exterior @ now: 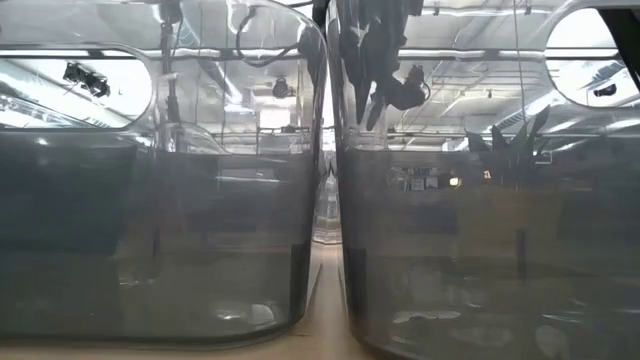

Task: Stack baskets by color
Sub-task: Stack the bottom transparent bin on the middle left transparent bin

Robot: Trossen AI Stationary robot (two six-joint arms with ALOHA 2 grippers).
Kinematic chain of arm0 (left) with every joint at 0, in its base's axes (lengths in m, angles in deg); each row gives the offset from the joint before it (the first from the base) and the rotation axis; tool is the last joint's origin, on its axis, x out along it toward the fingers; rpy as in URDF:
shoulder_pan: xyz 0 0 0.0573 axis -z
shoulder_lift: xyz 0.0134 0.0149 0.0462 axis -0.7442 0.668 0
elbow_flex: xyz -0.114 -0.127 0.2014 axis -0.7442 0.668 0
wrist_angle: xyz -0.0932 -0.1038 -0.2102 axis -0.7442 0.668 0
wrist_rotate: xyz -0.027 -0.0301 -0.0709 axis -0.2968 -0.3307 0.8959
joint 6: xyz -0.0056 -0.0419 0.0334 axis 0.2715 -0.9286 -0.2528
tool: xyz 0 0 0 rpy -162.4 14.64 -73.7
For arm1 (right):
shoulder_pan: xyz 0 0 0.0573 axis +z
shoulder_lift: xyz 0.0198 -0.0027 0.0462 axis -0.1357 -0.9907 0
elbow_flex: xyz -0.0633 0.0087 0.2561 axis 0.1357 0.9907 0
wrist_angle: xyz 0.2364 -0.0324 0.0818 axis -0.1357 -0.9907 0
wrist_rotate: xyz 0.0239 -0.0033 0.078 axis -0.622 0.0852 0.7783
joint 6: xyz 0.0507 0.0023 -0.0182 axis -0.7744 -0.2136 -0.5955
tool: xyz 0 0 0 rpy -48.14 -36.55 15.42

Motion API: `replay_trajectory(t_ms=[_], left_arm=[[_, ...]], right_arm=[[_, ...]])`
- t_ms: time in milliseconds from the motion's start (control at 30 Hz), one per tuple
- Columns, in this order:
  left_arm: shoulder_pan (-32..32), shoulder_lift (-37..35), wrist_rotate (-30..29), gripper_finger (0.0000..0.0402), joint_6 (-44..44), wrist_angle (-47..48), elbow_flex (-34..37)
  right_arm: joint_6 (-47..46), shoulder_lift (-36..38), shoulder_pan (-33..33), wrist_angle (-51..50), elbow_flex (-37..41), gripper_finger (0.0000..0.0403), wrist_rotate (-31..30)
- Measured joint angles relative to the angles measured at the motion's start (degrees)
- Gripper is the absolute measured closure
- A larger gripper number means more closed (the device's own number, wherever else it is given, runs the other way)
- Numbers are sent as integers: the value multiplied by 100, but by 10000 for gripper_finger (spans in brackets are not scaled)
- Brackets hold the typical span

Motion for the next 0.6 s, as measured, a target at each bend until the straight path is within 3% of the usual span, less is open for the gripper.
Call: replay_trajectory(t_ms=[300,600], left_arm=[[-2,2,-1677,364,352,2123,7],[0,0,-1643,370,169,2525,7]], right_arm=[[61,0,-103,308,7,279,-153],[135,0,-205,387,7,244,283]])
